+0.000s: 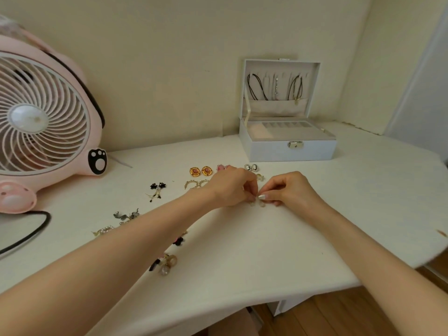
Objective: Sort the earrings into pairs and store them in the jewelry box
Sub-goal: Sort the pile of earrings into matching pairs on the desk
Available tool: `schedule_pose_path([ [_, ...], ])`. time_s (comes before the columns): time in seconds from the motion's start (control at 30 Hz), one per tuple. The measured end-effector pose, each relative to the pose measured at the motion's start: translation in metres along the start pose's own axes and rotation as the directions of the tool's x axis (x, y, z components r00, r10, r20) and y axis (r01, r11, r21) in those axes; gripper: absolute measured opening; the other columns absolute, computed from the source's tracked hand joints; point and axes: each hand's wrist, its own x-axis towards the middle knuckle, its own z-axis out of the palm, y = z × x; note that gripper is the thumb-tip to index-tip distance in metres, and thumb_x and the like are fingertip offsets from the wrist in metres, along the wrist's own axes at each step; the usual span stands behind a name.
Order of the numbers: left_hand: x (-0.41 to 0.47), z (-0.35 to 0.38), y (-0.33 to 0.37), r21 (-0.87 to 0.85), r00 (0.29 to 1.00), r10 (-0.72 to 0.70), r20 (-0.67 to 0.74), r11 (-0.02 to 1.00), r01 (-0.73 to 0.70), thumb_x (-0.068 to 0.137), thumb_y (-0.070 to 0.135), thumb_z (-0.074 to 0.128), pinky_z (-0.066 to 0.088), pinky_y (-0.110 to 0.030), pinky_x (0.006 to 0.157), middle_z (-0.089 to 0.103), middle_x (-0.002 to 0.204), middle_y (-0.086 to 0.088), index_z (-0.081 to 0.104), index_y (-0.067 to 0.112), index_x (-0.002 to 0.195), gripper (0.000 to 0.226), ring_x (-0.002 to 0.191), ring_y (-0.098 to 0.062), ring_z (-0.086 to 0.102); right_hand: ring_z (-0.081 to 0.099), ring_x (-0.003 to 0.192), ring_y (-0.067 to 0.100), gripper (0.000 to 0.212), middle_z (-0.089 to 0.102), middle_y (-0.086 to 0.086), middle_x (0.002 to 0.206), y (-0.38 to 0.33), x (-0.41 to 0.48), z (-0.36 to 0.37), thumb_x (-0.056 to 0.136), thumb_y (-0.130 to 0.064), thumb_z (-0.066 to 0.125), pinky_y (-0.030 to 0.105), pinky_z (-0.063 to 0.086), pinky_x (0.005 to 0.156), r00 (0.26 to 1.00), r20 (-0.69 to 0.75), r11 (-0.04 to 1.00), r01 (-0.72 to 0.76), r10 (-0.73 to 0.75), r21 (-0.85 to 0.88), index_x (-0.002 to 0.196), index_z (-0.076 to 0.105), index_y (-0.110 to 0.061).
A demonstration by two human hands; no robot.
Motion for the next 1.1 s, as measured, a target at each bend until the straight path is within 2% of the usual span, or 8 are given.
schedule_pose_path([
  [0.1,-0.001,0.001,0.000,-0.009,1.000,-0.007,-0.018,1.000,0.007,0.078,0.021,0.070,0.033,-0.033,0.086,0.070,0.093,0.004,0.066,0.019,0.095,0.017,0.079,-0.012,0.047,0.047,0.048,0.009,0.016,0.060,-0.001,0.050,0.000,0.000,0.002,0.071,0.000,0.075,0.016,0.041,0.052,1.000,-0.027,0.999,0.000,-0.001,-0.040,0.064,0.071,-0.014],
  [0.23,-0.002,0.002,0.001,-0.009,0.999,-0.011,-0.032,1.000,0.010,0.080,0.015,0.066,0.033,-0.031,0.085,0.071,0.094,0.004,0.064,0.019,0.098,0.019,0.084,-0.015,0.052,0.047,0.043,-0.002,0.011,0.058,-0.012,0.044,-0.002,-0.002,0.006,0.072,-0.001,0.075,0.009,0.037,0.050,0.999,-0.042,0.998,0.014,-0.017,-0.053,0.069,0.073,-0.011],
  [0.47,-0.008,-0.011,-0.002,-0.033,0.999,-0.002,-0.043,0.999,0.000,0.082,0.017,0.067,0.038,-0.026,0.072,0.070,0.095,0.006,0.062,0.017,0.105,0.024,0.077,-0.008,0.047,0.062,0.061,0.016,0.023,0.063,0.011,0.074,0.000,-0.004,-0.006,0.075,0.012,0.068,0.015,0.051,0.056,0.999,0.024,0.997,-0.044,0.043,0.057,0.092,0.071,-0.002],
  [0.63,-0.012,-0.009,-0.001,0.005,0.997,0.064,-0.043,0.998,-0.064,0.080,0.023,0.070,0.032,-0.025,0.070,0.069,0.092,0.008,0.062,0.016,0.102,0.025,0.077,-0.008,0.046,0.059,0.056,0.001,0.029,0.066,0.004,0.073,-0.005,-0.009,0.001,0.071,0.009,0.072,0.010,0.047,0.059,1.000,0.012,0.997,-0.010,0.011,-0.076,0.089,0.070,-0.014],
  [0.77,-0.014,-0.012,-0.002,0.044,0.996,0.068,-0.059,0.997,-0.065,0.082,0.018,0.067,0.037,-0.027,0.072,0.068,0.092,0.006,0.063,0.017,0.101,0.020,0.079,-0.010,0.048,0.057,0.063,0.007,0.030,0.065,0.000,0.072,-0.005,-0.007,0.009,0.070,0.004,0.074,0.016,0.046,0.067,0.999,-0.020,0.989,0.025,-0.028,-0.146,0.086,0.068,-0.020],
  [0.97,-0.040,-0.038,-0.018,0.013,0.988,0.014,-0.152,1.000,-0.012,0.085,0.018,0.063,0.046,-0.030,0.075,0.061,0.085,0.010,0.065,0.018,0.096,0.011,0.082,-0.015,0.058,0.052,0.052,-0.006,0.029,0.064,0.000,0.070,-0.011,-0.011,0.009,0.070,0.002,0.075,0.006,0.041,0.057,0.998,-0.052,0.988,0.019,-0.027,-0.153,0.088,0.069,-0.020],
  [1.03,-0.056,-0.048,-0.026,-0.011,0.985,0.001,-0.173,1.000,-0.003,0.086,0.021,0.064,0.046,-0.026,0.072,0.063,0.087,0.010,0.065,0.019,0.095,0.009,0.080,-0.013,0.059,0.051,0.052,-0.004,0.023,0.064,0.001,0.070,-0.017,-0.013,0.008,0.072,-0.003,0.075,0.011,0.043,0.061,0.993,-0.104,0.989,0.042,-0.057,-0.143,0.086,0.069,-0.021],
  [1.1,-0.074,-0.058,-0.032,-0.028,0.983,-0.002,-0.186,1.000,-0.003,0.086,0.024,0.064,0.041,-0.012,0.065,0.065,0.089,0.010,0.065,0.021,0.094,0.009,0.078,-0.006,0.057,0.054,0.059,0.005,0.014,0.064,0.005,0.071,-0.028,-0.016,0.013,0.075,-0.009,0.075,0.024,0.050,0.068,0.986,-0.137,0.993,0.087,-0.097,-0.076,0.086,0.071,-0.017],
])
